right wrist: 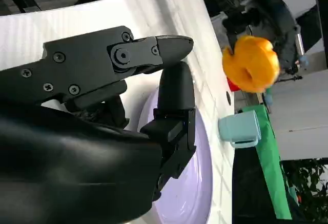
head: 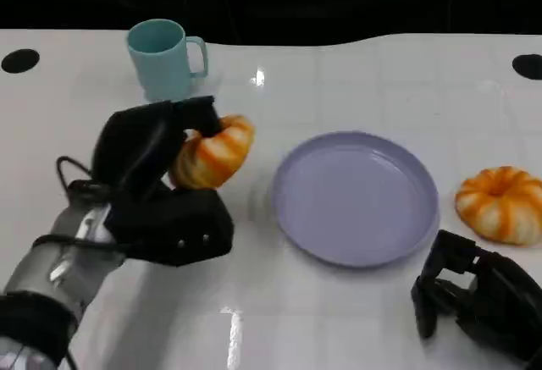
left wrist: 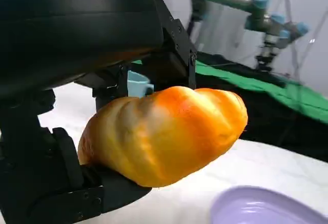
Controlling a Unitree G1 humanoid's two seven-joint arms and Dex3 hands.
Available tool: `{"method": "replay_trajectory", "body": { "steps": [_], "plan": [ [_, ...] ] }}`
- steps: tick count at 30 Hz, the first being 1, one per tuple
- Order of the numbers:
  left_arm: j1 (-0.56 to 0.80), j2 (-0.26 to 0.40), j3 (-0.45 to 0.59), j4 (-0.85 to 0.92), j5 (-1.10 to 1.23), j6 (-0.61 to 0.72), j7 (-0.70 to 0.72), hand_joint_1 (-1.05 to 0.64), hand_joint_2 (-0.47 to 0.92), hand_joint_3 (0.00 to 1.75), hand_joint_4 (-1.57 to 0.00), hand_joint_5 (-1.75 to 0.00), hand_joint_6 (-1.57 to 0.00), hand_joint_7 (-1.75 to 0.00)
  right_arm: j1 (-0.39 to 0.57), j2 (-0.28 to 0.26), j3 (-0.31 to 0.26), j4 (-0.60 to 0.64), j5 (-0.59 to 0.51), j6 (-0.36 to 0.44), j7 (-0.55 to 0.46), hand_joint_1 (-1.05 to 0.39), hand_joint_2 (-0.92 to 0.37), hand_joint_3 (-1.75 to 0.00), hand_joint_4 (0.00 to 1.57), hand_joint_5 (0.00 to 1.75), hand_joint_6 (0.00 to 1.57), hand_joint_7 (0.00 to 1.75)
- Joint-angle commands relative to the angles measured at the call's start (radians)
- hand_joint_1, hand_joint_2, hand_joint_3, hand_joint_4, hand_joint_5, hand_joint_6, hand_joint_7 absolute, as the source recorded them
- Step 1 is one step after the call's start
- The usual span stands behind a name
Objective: Grasp the bread from the table and place it into the plate.
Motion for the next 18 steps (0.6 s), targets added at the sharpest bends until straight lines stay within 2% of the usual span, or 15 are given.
{"method": "replay_trajectory", "body": {
  "steps": [1,4,11,17,18],
  "plan": [
    [-0.071,-0.037,-0.032,0.063,0.01,-0.014,-0.022,-0.17,0.15,1.42,-1.0,-1.75,-0.89,-1.75,0.01,-0.017,-0.011,0.015,0.001,0.009,0.006,-0.58,-0.92,-0.2,0.72,1.75,0.62,1.61],
    [-0.105,-0.064,-0.049,0.097,0.017,-0.019,-0.011,-0.2,0.17,1.36,-1.0,-1.75,-0.88,-1.75,0.011,-0.017,-0.012,0.014,0.001,0.011,0.007,-0.57,-0.92,-0.2,0.72,1.75,0.63,1.59],
    [-0.202,-0.155,-0.108,0.223,0.061,-0.076,0.056,-0.22,0.21,1.42,-1.01,-1.75,-0.89,-1.75,0.01,-0.021,-0.017,0.018,0.006,0.011,0.021,-0.57,-0.92,-0.2,0.73,1.75,0.65,1.58],
    [-0.243,-0.19,-0.128,0.285,0.071,-0.086,0.073,-0.23,0.19,1.42,-1.01,-1.75,-0.89,-1.75,0.012,-0.019,-0.02,0.015,0.007,0.012,0.027,-0.57,-0.92,-0.2,0.74,1.75,0.65,1.59],
    [-0.256,-0.211,-0.136,0.307,0.07,-0.076,0.061,-0.23,0.19,1.42,-1.01,-1.75,-0.89,-1.75,0.015,-0.019,-0.018,0.009,0.005,0.017,0.026,-0.57,-0.92,-0.19,0.74,1.75,0.65,1.59]
  ]
}}
